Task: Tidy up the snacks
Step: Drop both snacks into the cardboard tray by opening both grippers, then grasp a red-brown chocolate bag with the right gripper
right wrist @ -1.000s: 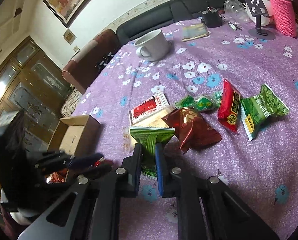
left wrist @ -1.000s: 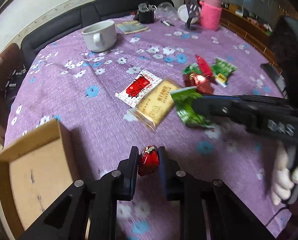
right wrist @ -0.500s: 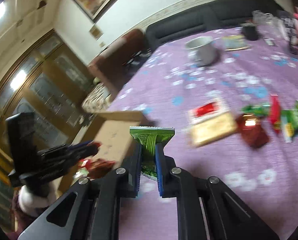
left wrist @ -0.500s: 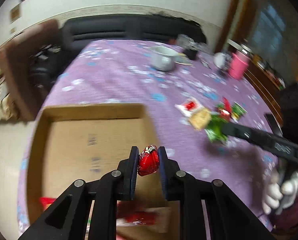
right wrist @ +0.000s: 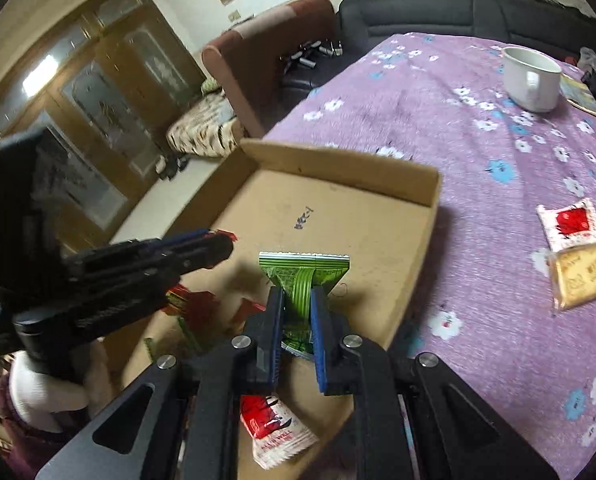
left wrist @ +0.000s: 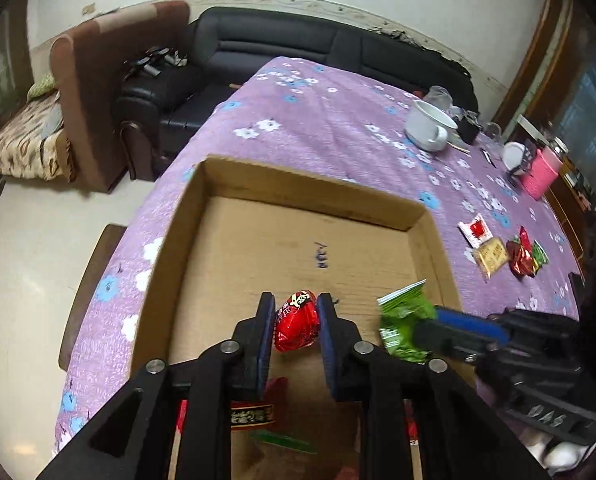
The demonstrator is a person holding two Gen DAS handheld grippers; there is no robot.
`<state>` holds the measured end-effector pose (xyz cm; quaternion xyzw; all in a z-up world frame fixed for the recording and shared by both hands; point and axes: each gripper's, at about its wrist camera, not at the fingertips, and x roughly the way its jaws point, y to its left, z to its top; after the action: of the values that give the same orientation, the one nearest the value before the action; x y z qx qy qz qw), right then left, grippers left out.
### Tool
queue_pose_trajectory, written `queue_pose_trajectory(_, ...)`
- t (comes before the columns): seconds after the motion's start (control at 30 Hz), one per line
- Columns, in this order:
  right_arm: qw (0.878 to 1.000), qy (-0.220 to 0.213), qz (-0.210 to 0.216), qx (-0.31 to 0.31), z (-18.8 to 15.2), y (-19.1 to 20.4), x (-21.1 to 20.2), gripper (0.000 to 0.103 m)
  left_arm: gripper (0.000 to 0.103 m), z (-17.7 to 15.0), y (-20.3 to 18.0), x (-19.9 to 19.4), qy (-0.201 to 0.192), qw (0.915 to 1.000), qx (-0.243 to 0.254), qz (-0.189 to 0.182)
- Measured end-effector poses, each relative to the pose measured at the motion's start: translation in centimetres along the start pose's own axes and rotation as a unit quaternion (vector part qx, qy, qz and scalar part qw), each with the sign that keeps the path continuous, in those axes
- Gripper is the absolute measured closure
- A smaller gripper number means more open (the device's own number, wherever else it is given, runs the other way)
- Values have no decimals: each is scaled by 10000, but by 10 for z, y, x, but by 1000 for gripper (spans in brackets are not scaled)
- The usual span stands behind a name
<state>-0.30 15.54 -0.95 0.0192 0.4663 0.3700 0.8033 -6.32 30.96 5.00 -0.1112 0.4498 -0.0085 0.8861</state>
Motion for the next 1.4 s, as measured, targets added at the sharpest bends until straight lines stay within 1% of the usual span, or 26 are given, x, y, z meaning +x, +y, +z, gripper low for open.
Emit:
queue_pose_trajectory(0.03, 10000, 26, -19, -35, 0, 2, 4, 89, 72, -1, 2, -1, -18, 10000, -40, -60)
queue_pose_trajectory(0.07, 10000, 23, -19, -44, -2, 1, 5, 89, 62, -1, 2, -3, -48, 9999, -76, -105)
queue_pose_trajectory(0.1, 10000, 16, 14, -32, -3, 1, 6, 85, 57, -2, 3, -6, -84, 9999, -111, -97)
queue_pose_trajectory(0.13, 10000, 13, 49, -15, -3, 1, 5, 77, 47, -2, 4, -9, -129, 9998, -134, -79)
queue_pose_trajectory(0.17, 10000, -9, 64, -12, -4, 2, 3, 73, 42, -2, 4, -12, -177, 9997, -151, -81)
queue_pose_trajectory(0.2, 10000, -51, 56, -25, -5, 2, 0, 68, 40, -3, 4, -16, -234, 9995, -172, -82)
queue_pose_trajectory(0.23, 9999, -104, 35, -42, -4, 2, -4, 67, 37, -2, 3, -19, -278, 9994, -199, -79)
queue_pose_trajectory(0.33, 9996, -263, 20, -53, -6, 1, -20, 66, 18, -2, 0, -34, -446, 9982, -375, -166)
queue_pose_trajectory(0.37, 9995, -327, 18, -32, -6, -1, -26, 66, 14, -2, -2, -41, -520, 9974, -454, -199)
queue_pose_trajectory(0.43, 9989, -460, -8, 40, -7, -9, -39, 59, 14, -4, -4, -53, -680, 9956, -578, -302)
queue_pose_trajectory(0.5, 9981, -604, -38, 116, -11, -18, -55, 58, 14, -8, -9, -70, -983, 9898, -740, -716)
queue_pose_trajectory(0.57, 9967, -763, -181, 191, -18, -30, -73, 57, 14, -14, -13, -80, -1124, 9840, -833, -1107)
queue_pose_trajectory(0.63, 9945, -942, -365, 279, -26, -44, -94, 52, 14, -20, -21, -87, -1178, 9787, -911, -1414)
queue_pose_trajectory(0.67, 9927, -1047, -509, 323, -32, -53, -106, 50, 14, -23, -26, -87, -1135, 9758, -939, -1618)
queue_pose_trajectory(0.7, 9902, -1156, -691, 358, -37, -62, -118, 45, 14, -26, -32, -87, -1058, 9748, -921, -1737)
queue_pose_trajectory(0.73, 9880, -1247, -826, 387, -39, -70, -126, 38, 14, -28, -39, -86, -1006, 9753, -864, -1768)
queue_pose_trajectory(0.77, 9833, -1430, -1031, 456, -47, -85, -142, 35, 14, -31, -49, -87, -979, 9764, -770, -1766)
queue_pose_trajectory(0.8, 9803, -1538, -1129, 514, -52, -95, -151, 28, 14, -34, -56, -88, -987, 9761, -709, -1802)
queue_pose_trajectory(0.87, 9707, -1752, -1431, 812, -65, -127, -174, 27, 14, -38, -66, -91, -1009, 9732, -665, -1957)
queue_pose_trajectory(0.93, 9649, -1618, -1571, 1345, -78, -168, -193, 27, 14, -42, -76, -94, -1039, 9724, -605, -2000)
queue_pose_trajectory(1.0, 9595, -1508, -1661, 1702, -85, -194, -202, 28, 14, -45, -86, -90, -1021, 9718, -516, -2063)
queue_pose_trajectory(1.07, 9556, -1434, -1733, 1905, -93, -212, -207, 28, 14, -48, -96, -82, -893, 9724, -451, -2110)
queue_pose_trajectory(1.13, 9568, -1380, -1671, 1937, -94, -218, -204, 28, 14, -51, -107, -75, -699, 9754, -340, -2064)
queue_pose_trajectory(1.2, 9599, -1339, -1574, 1894, -90, -219, -199, 28, 14, -54, -117, -71, -588, 9801, -177, -1889)
queue_pose_trajectory(1.3, 9690, -1246, -1459, 1560, -76, -207, -176, 29, 14, -61, -126, -71, -516, 9836, 16, -1727)
queue_pose_trajectory(1.4, 9716, -1192, -1667, 1184, -58, -198, -158, 30, 14, -66, -128, -72, -526, 9861, 130, -1571)
